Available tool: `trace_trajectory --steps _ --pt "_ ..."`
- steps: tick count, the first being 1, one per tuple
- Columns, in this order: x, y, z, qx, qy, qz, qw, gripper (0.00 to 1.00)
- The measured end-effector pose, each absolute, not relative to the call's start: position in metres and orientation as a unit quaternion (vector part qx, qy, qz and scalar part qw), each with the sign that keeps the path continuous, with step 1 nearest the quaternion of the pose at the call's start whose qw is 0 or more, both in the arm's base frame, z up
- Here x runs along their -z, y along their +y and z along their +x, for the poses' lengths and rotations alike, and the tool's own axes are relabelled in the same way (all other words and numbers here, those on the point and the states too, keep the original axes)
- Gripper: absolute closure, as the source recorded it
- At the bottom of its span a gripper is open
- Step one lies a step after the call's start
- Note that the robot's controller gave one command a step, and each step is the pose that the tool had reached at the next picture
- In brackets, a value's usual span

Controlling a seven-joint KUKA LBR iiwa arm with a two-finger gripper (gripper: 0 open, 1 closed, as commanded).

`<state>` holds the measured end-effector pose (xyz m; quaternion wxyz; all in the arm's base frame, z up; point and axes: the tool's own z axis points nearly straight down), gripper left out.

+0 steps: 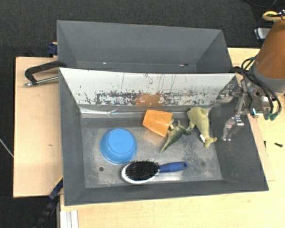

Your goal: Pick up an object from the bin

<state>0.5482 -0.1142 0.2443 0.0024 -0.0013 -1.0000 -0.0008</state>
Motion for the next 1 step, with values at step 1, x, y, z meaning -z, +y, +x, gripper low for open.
trace_trajectory --steps 1 --pt "-0.1107 -0.1317 0.4889 0.001 -1.000 -0.023 0.004 0.00"
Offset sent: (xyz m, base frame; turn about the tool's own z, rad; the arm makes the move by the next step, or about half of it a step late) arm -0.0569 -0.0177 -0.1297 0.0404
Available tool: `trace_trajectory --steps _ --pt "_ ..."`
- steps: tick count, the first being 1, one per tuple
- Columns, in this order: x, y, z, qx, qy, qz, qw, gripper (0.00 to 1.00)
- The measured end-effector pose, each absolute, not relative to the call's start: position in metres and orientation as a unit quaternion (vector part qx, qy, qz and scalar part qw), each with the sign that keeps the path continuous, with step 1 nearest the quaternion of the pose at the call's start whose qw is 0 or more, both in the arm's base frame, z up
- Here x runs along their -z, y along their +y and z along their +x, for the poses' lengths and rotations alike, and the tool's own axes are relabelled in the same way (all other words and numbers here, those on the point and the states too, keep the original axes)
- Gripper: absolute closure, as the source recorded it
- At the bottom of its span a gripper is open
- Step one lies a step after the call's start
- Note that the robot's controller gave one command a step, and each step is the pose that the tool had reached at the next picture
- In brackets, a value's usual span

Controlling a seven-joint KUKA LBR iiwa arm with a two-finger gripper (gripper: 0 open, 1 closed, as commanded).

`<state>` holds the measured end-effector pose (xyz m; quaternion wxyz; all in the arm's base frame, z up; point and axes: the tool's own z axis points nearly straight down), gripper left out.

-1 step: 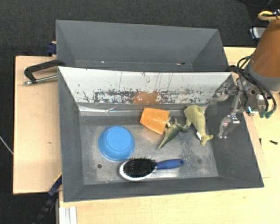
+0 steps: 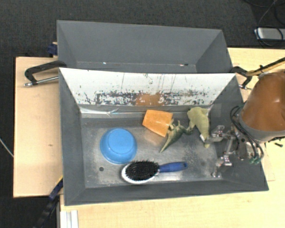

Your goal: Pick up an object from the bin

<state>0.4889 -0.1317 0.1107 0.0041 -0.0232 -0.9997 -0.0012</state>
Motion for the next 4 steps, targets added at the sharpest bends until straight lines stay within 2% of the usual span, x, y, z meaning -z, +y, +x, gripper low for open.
trace_trajectory --steps 1,2,3,4 --pt "-0.080 -0.039 0.531 -0.008 -0.999 -0.046 0.003 0.00" --pt "-0.075 0.017 0.495 -0.001 -1.000 -0.026 -0.006 0.00" --pt "-0.075 0.018 0.497 0.001 -1.000 -0.025 -0.010 1.00" --pt "-0.178 0.073 0.500 0.002 -1.000 -0.018 -0.006 1.00"
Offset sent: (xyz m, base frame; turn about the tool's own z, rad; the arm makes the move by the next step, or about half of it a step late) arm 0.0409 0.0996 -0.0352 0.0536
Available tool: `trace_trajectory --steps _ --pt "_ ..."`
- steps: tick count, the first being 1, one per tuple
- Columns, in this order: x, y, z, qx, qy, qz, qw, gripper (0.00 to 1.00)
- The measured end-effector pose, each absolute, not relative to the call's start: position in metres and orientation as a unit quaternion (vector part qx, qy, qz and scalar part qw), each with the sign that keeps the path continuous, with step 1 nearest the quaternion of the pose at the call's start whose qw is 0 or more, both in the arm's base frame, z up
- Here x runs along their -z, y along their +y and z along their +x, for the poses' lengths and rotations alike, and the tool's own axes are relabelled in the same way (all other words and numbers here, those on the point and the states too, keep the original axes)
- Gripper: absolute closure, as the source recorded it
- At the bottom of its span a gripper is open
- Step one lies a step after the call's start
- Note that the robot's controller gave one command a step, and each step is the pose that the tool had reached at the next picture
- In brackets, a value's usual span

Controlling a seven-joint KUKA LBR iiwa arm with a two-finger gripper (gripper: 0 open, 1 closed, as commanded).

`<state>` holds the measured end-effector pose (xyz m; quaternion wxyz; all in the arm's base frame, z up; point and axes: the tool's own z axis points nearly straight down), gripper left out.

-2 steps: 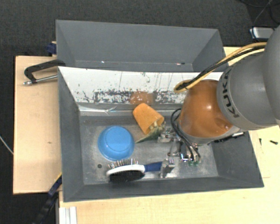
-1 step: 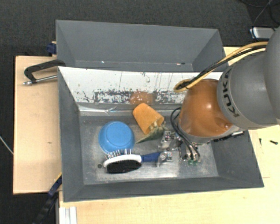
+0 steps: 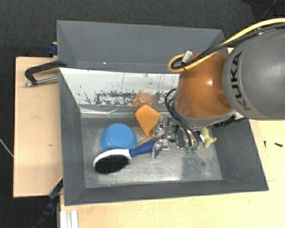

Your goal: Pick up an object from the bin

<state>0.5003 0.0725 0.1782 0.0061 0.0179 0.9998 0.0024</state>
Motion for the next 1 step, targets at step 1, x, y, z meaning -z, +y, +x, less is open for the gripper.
trace_trajectory --steps 1 --pt "-0.2877 0.0601 0.5104 -0.001 1.000 0.014 0.007 1.00"
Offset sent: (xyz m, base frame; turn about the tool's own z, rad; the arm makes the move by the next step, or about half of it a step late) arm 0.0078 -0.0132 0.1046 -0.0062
